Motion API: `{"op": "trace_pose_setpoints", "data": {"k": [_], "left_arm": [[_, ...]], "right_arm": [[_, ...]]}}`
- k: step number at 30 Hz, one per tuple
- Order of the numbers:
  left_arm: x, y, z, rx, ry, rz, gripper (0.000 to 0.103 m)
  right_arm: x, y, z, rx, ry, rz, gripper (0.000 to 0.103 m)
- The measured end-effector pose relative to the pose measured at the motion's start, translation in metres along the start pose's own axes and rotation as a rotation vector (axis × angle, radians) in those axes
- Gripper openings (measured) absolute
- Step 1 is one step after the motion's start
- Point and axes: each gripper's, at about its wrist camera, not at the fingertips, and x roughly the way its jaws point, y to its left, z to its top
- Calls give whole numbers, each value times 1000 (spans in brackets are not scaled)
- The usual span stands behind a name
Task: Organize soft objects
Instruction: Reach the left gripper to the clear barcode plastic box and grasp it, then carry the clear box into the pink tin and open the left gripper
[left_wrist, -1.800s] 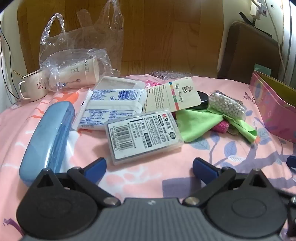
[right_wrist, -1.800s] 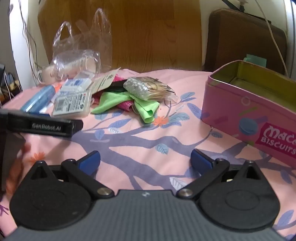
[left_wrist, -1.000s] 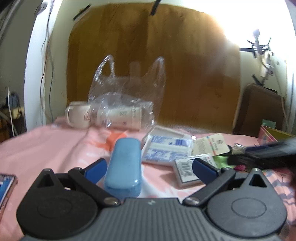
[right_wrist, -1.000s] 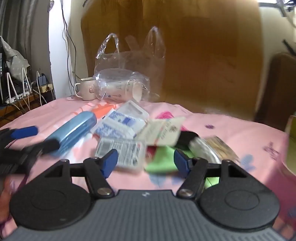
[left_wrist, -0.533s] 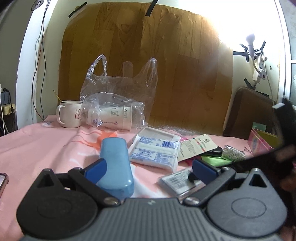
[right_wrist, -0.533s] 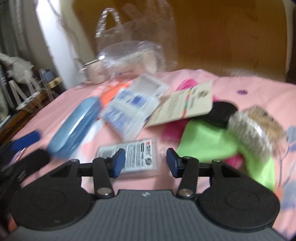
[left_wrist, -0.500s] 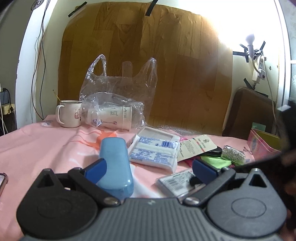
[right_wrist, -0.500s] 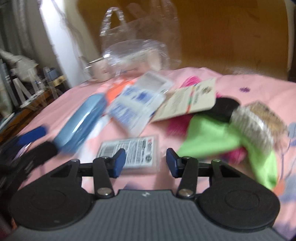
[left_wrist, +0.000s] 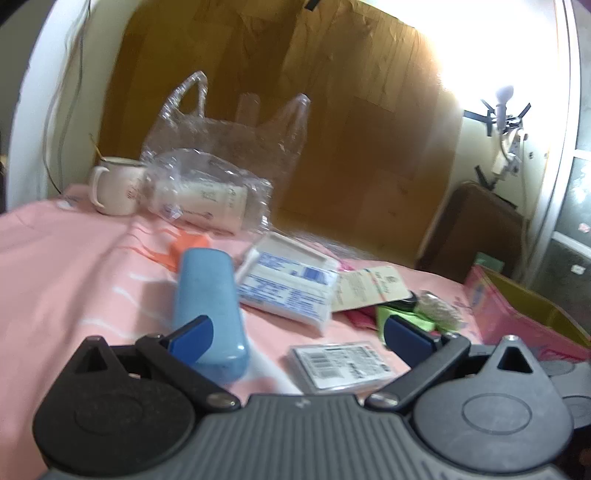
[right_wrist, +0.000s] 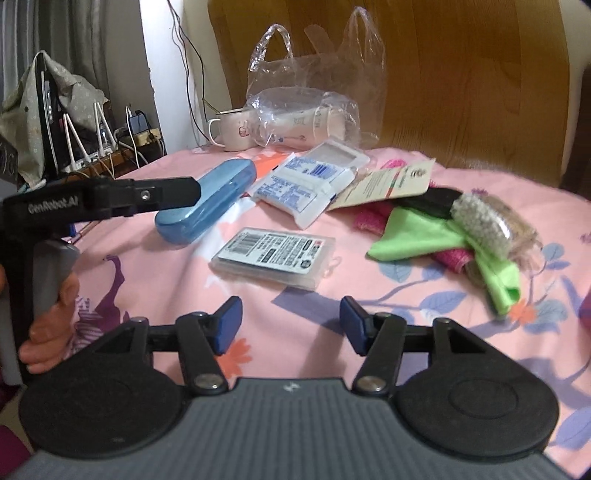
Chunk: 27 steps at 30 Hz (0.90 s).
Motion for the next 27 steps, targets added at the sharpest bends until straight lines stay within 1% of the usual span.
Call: {"op": "trace_pose_setpoints", "data": {"k": [2,3,4,6,8,10,11,13,14,17,19,20,21,23,24,25,26,27], "left_arm": [[1,-7,2,15,9,-27,101],[3,-12,4,30,17,-33,100],[4,-18,5,51,25,-49,96],[9,-32,7,95,39,-78,95],[15,-44,9,129,61,-71,95],[26,-48,10,130,99,-61,96],[32,-49,11,127,121,-44,96],[44,-45,10,111,167,21,96],[48,-41,9,97,184,39,96],[55,-30,5,62,231,55,97],[60,-22,1,30,278,32,97],[61,-18,-1,3,288,13,98],[59,-17,-1,-8,280,3,98],[60,-14,1,-34,287,-19,97],[61,-14,2,-53,292,-43,96],[61,-14,3,-66,292,-59,90],[65,-17,4,-74,300,-70,86],[66,-19,4,-77,304,-63,86]], "right_arm": [[0,2,2,-23,-10,-13,72],[1,2,2,-31,-12,-15,72],[3,1,2,-40,-9,-17,72],[7,3,4,-58,-2,-27,72],[11,1,7,-69,2,-27,73],[15,-2,9,-78,11,-29,73],[16,-3,10,-86,15,-31,73],[20,-3,12,-100,28,-28,73],[22,-3,12,-108,35,-25,74],[29,-3,14,-139,53,-16,77],[35,-3,13,-162,65,-13,79],[38,-3,13,-170,71,-9,80],[40,-3,14,-170,68,-2,83],[45,-6,16,-152,70,26,83],[46,-7,17,-141,71,39,81],[45,-5,16,-145,68,47,77],[43,-3,16,-154,59,59,69],[40,0,14,-161,52,57,67]]}}
